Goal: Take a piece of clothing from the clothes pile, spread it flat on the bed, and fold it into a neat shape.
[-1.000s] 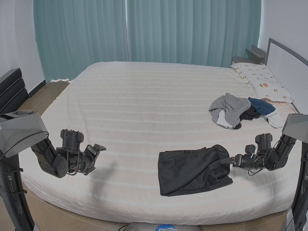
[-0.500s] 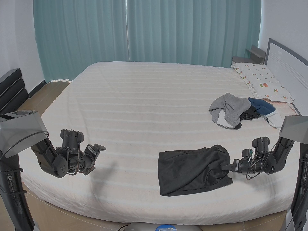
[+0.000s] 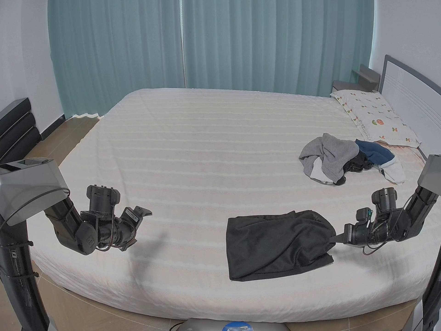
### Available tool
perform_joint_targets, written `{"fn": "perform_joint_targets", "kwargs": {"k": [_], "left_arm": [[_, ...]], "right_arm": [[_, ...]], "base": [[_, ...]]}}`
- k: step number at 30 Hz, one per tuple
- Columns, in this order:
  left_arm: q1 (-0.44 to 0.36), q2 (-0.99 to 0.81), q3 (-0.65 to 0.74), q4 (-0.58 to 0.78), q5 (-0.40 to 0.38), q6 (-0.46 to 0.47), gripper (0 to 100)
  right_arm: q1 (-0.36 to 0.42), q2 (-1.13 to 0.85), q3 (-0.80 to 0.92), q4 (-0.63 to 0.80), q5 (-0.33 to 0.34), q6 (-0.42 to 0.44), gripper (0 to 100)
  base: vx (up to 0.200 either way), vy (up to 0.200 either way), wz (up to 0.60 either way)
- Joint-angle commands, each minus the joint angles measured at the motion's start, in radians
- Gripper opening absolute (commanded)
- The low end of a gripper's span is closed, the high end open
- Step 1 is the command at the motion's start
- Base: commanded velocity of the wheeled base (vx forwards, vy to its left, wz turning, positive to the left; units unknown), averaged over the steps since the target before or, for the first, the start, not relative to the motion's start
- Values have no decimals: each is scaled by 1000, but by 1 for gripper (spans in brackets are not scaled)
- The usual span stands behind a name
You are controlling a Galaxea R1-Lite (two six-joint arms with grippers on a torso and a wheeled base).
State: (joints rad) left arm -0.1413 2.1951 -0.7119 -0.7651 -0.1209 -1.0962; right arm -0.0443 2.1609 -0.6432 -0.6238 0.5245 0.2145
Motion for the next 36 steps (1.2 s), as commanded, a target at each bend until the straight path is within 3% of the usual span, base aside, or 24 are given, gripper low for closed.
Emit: {"fn": "perform_joint_targets", "kwargs": {"k": [1, 7, 17, 18, 28, 29, 33, 36], "left_arm": [[0, 2, 0, 0, 0, -1, 100], [0, 2, 0, 0, 0, -1, 100], [0, 2, 0, 0, 0, -1, 100], [0, 2, 0, 0, 0, -1, 100], [0, 2, 0, 0, 0, -1, 100], [0, 2, 0, -2, 0, -1, 100], [0, 2, 0, -2, 1, -1, 100], [0, 2, 0, 0, 1, -1, 100]], "right_arm": [[-40, -98, -10, 84, 2, -61, 0], [-74, -95, -12, 93, 2, -98, 0], [-105, -49, -85, 282, -4, -210, 0], [-105, -36, -87, 283, -4, -216, 100], [-105, 5, -148, 265, -17, -191, 100], [-85, 51, -199, 256, -11, -112, 100], [-32, 116, -257, 194, -12, 5, 100], [27, 174, -282, 53, -18, 144, 100]], "base": [[0, 0, 0], [0, 0, 0], [0, 0, 0], [0, 0, 0], [0, 0, 0], [0, 0, 0], [0, 0, 0], [0, 0, 0]]}}
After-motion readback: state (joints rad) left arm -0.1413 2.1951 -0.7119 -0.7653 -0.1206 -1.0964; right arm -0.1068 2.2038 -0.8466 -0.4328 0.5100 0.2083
